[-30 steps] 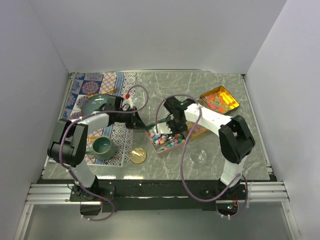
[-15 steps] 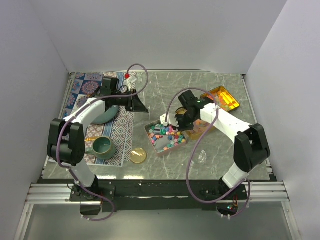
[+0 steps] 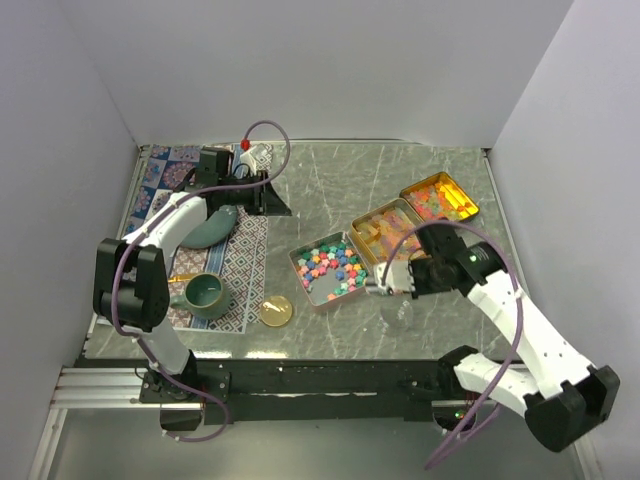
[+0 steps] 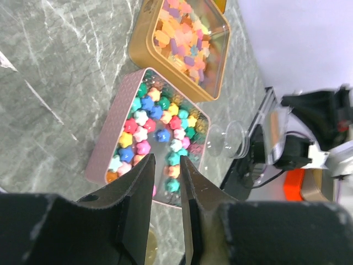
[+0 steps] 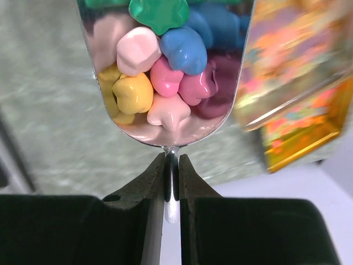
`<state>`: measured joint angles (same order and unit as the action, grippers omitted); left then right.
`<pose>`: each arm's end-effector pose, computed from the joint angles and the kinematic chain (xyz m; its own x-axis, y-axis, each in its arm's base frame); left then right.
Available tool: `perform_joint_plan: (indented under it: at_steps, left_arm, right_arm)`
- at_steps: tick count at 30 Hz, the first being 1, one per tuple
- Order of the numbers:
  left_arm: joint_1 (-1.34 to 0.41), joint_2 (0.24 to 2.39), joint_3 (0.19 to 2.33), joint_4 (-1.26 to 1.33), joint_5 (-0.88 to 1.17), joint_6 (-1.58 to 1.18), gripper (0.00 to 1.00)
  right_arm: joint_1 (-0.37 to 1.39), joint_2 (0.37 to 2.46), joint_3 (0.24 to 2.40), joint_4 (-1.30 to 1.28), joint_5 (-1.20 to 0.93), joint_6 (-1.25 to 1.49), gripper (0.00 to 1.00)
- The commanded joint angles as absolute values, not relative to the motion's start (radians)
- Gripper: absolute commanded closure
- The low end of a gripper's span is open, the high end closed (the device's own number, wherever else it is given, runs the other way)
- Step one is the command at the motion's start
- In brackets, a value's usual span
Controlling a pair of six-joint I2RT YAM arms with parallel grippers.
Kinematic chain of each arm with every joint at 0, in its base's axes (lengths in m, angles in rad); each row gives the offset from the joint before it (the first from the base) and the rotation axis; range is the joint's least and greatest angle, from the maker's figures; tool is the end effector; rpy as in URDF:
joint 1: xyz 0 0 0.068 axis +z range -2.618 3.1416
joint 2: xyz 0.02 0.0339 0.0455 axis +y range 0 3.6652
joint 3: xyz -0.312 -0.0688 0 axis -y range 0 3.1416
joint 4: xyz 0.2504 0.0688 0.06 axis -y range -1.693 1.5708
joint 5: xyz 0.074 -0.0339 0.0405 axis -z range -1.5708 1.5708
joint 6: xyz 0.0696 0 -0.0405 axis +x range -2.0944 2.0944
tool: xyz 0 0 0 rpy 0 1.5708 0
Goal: Pack the candies
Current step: Place the fake candies in the packing bottle.
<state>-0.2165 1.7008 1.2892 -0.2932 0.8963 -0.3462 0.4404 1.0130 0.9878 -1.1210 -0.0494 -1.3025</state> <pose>0.3823 -0.1397 0.3016 -0.8379 -0.0327 -0.5448 0.4581 0.5007 -0.7345 0.1485 0.0738 0.3011 0.2098 -0.9658 -0.1526 -0.9125 -0.1373 -0.3853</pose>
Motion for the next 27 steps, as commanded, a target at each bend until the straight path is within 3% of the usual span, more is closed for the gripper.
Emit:
perform_joint_plan:
  at_steps: [1,10,27]
  left_arm:
    - [-0.215,1.652,1.315,-0.218,0.905,-0.402,0.69]
    - [-0.215,1.620,1.295,-0.195,0.890,-0.423,0.71]
    - [-0.232,1.591,1.246,-0.129,0.882,-0.443,0.71]
  right_arm:
    - [0.439,0.922,0.911,-1.200,0.026,-1.286,1.00]
    - [0.422,0.831,0.723,-1.184,0.179,-1.356,1.00]
    - [0.394,0.929,0.851,-1.259,0.336,-1.427,1.00]
